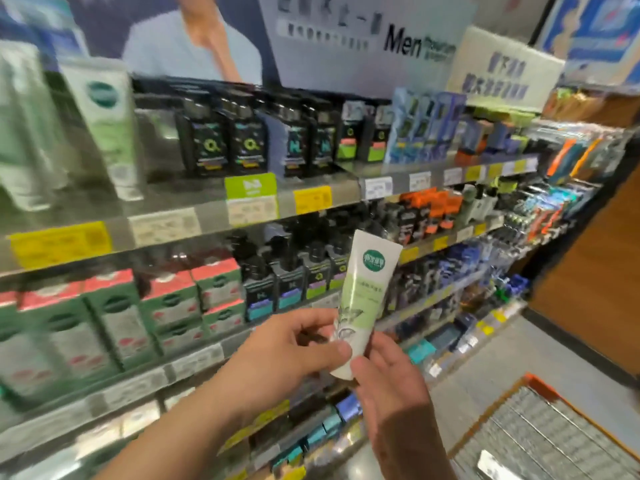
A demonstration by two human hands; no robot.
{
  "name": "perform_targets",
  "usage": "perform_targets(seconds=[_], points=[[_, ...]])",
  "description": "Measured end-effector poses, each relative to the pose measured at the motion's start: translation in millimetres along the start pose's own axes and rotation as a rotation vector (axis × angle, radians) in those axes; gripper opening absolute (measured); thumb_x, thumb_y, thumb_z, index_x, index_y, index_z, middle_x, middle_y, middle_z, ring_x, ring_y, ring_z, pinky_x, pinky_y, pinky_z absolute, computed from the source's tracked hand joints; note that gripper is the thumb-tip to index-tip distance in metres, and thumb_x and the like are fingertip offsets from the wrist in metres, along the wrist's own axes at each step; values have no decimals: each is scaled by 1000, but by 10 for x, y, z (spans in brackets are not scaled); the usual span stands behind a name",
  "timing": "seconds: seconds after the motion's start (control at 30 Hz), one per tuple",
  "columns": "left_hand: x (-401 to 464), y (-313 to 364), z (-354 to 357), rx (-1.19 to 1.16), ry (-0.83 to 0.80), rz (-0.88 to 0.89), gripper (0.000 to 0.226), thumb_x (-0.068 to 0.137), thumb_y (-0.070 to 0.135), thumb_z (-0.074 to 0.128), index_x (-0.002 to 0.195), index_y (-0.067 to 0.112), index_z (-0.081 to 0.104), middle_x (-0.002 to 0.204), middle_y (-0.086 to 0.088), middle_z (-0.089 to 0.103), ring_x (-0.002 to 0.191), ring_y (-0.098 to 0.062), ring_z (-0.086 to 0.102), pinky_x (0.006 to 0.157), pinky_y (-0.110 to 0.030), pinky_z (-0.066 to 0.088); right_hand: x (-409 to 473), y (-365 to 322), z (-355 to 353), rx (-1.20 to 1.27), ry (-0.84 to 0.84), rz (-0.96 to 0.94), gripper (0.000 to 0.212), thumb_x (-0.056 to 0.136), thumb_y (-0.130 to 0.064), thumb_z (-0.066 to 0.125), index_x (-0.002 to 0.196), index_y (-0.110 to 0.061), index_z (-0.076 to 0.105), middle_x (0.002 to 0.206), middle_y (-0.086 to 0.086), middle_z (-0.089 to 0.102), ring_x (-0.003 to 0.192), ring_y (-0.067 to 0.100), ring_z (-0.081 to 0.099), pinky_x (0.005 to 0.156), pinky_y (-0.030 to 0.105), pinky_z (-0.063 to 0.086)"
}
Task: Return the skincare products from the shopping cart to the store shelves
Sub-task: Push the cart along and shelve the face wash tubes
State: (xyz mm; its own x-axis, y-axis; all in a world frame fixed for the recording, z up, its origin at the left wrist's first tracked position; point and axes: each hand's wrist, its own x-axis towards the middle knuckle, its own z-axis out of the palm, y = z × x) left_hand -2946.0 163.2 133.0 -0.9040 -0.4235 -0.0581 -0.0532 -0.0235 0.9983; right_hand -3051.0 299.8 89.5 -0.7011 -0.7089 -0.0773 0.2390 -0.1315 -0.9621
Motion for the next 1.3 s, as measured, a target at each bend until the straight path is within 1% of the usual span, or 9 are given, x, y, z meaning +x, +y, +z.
perform_targets(seconds=[0.1,0.23,0.4,0.6,0.73,0.83,0.97,1.1,1.3], points=[[-229,107,-374,-15,69,28,37,77,30,84,114,29,77,113,-14,73,84,-24,65,80,-40,53,27,-52,461,-31,-50,-22,80,57,-32,92,132,-17,67,125,9,74,122,28,67,108,50,48],[-543,272,-848,-41,133,94,32,79,22,83,110,28,79,111,-15,73,87,-24,68,81,-37,60,48,-115,1008,37,-167,-7,89,50,-22,95,132,-8,63,120,13,75,116,29,71,93,36,60],[-870,436,-1338,56,305,175,32,85,11,82,111,29,79,103,-2,78,88,-20,73,77,-28,58,48,-205,1663,-66,-294,-56,45,87,12,72,125,-11,64,110,11,78,101,22,75,81,26,60],[-1074,665,-1771,254,482,224,38,79,27,88,113,36,74,105,11,78,97,-16,74,95,-40,58,109,-412,2246,-318,-361,-244,42,81,-7,76,120,-23,69,107,3,79,97,19,75,84,29,59],[-1062,764,-1924,253,558,240,39,78,33,86,114,40,72,104,15,76,88,-17,75,87,-46,61,181,-538,2463,-523,-346,-330,37,83,-15,78,112,-36,72,94,0,78,89,30,72,85,47,62],[-1016,830,-1983,245,607,237,31,83,25,84,108,39,73,96,12,76,82,-18,75,78,-44,63,240,-639,2564,-611,-332,-364,33,82,-14,77,107,-36,73,86,-3,77,81,26,72,77,43,62],[-930,948,-2035,263,661,266,25,86,24,81,102,41,72,92,20,75,78,-5,73,73,-28,61,403,-772,2699,-711,-265,-428,29,82,-15,78,102,-34,69,82,-7,76,73,11,72,71,37,62],[-802,1031,-2157,329,690,282,30,91,23,75,115,40,73,96,24,76,88,3,72,89,-32,59,629,-877,2801,-771,-203,-504,30,80,-25,82,104,-34,66,85,-8,75,74,8,71,71,36,62],[-687,1178,-2259,360,659,271,49,99,7,57,105,56,61,96,43,65,98,15,64,85,-4,46,891,-942,2974,-836,-118,-579,42,76,-35,89,109,-34,63,92,-13,75,83,0,71,78,37,62]])
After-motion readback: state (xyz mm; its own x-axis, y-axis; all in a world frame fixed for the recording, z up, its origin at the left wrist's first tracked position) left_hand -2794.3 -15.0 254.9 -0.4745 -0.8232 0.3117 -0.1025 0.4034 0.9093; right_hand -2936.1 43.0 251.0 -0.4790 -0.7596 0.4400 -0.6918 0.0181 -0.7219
